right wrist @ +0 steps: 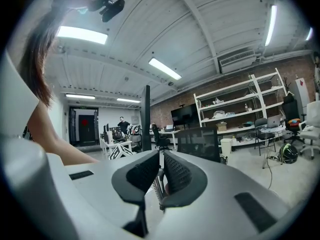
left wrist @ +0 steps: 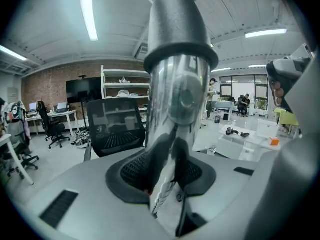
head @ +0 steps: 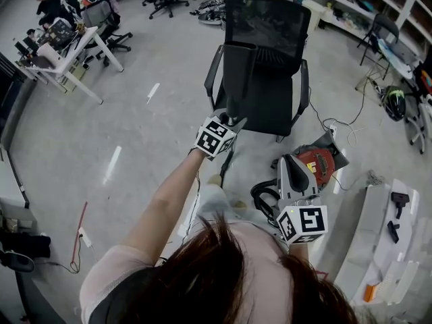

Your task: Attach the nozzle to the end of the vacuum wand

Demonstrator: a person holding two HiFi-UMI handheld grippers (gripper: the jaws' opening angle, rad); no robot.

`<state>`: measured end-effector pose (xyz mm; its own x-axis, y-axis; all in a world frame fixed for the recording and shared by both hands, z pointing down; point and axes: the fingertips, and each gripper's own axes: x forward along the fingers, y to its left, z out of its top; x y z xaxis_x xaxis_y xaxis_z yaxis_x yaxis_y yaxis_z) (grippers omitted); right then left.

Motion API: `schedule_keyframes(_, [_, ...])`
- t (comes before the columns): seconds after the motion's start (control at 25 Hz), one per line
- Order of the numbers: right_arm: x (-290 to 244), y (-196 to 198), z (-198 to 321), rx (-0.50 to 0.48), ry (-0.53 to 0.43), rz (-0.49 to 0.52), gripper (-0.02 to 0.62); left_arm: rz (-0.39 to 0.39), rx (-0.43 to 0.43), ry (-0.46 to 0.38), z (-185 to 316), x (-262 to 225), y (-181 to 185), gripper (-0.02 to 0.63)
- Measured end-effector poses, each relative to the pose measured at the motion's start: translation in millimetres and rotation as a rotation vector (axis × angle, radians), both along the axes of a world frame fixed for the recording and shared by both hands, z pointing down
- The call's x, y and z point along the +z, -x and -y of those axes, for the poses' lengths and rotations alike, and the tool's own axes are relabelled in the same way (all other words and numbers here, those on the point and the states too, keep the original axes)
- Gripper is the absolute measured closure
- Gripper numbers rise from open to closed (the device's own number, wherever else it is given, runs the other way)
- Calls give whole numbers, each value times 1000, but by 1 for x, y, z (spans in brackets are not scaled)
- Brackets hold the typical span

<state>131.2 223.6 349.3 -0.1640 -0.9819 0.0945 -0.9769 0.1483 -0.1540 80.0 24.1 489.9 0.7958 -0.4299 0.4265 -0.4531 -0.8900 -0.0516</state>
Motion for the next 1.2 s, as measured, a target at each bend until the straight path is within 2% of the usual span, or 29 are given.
schedule_keyframes(1.2, [4,2,-16,1,0,9,563,-16,-24,-13,-12,0,0,474])
